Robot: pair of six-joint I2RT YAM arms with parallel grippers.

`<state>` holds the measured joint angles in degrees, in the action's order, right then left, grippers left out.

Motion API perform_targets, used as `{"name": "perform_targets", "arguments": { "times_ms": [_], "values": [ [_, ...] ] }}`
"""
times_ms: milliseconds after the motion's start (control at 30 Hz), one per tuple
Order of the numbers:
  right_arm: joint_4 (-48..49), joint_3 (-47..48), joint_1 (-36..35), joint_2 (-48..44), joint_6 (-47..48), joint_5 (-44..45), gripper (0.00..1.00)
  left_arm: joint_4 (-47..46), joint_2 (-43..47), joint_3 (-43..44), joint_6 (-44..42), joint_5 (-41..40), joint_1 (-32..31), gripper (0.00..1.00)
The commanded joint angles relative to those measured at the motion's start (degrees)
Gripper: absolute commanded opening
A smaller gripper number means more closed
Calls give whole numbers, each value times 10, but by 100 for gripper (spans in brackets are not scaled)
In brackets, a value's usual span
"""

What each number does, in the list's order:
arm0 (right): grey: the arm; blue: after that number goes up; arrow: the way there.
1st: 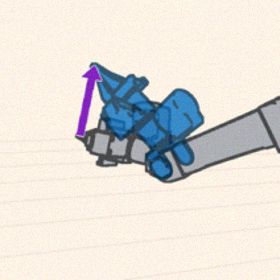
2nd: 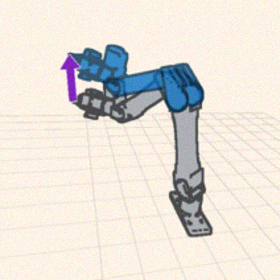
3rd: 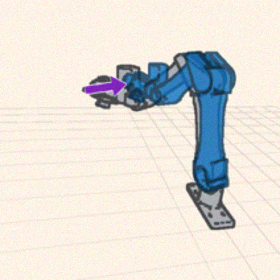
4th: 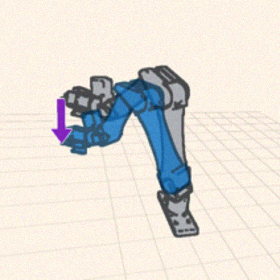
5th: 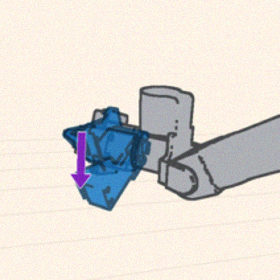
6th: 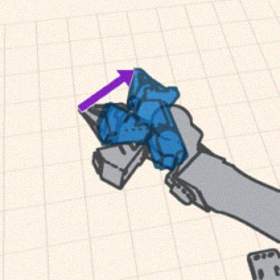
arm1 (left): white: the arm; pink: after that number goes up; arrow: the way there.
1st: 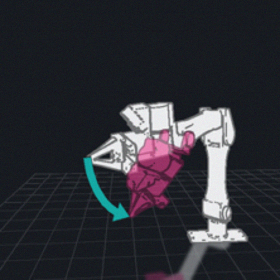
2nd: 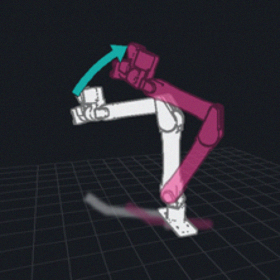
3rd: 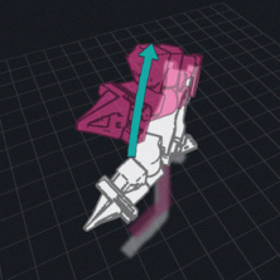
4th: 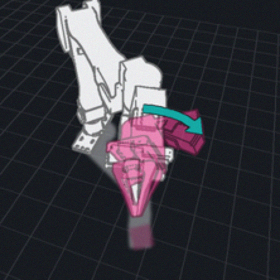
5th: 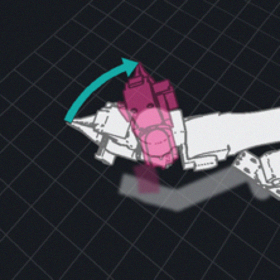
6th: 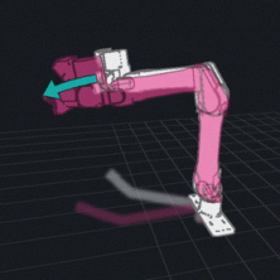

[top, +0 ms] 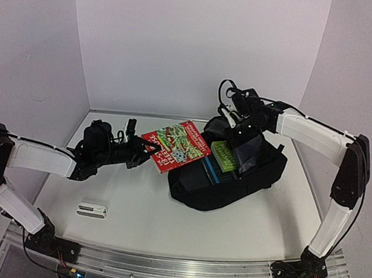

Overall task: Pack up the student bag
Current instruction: Place the book in the student bag.

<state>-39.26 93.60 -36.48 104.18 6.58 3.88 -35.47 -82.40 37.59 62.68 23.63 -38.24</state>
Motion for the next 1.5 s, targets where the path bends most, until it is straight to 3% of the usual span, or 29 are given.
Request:
{"name": "perform_targets", "arguments": {
  "times_ms": [0,200,567,767,1233,1467],
  "values": [
    [38,36,-2,-41,-22,-35,0,-138,-37,49,31,60,1,0],
    [41,33,-2,-45,-26,-56,0,-207,-124,87,71,99,-7,0],
    [43,19,-2,-59,-32,-77,0,-199,-257,168,117,110,-18,0],
    [45,6,-2,-66,-33,-82,0,-243,-346,223,165,126,-25,0],
    [50,8,-2,-69,-28,-74,0,-168,-282,178,138,83,-79,0],
    [50,-6,-2,-71,-30,-118,0,-76,-314,285,102,75,-79,0]
  ]
}}
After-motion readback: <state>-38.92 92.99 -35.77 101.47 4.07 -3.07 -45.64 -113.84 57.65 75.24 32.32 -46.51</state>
